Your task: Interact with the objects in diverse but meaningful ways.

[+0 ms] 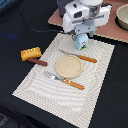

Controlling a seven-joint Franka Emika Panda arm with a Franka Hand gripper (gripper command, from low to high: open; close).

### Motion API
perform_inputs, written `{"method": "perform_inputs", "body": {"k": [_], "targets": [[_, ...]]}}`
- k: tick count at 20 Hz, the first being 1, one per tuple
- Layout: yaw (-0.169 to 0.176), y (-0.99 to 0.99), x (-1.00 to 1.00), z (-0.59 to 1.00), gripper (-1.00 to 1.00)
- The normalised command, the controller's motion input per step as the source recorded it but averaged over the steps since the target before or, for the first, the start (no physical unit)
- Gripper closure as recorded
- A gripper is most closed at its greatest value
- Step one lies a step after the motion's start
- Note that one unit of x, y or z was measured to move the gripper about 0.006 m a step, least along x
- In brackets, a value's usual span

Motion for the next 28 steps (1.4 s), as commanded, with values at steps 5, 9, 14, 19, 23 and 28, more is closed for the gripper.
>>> {"method": "perform_inputs", "body": {"k": [5, 9, 14, 19, 23, 28], "targets": [[0.013, 0.01, 0.02, 0.10, 1.00], [0.000, 0.04, 0.21, 0.76, 1.00], [0.004, 0.00, 0.11, 0.65, 1.00], [0.019, -0.14, 0.04, 0.92, 1.00], [0.000, -0.81, 0.01, 0.48, 1.00], [0.000, -1.00, 0.00, 0.37, 1.00]]}}
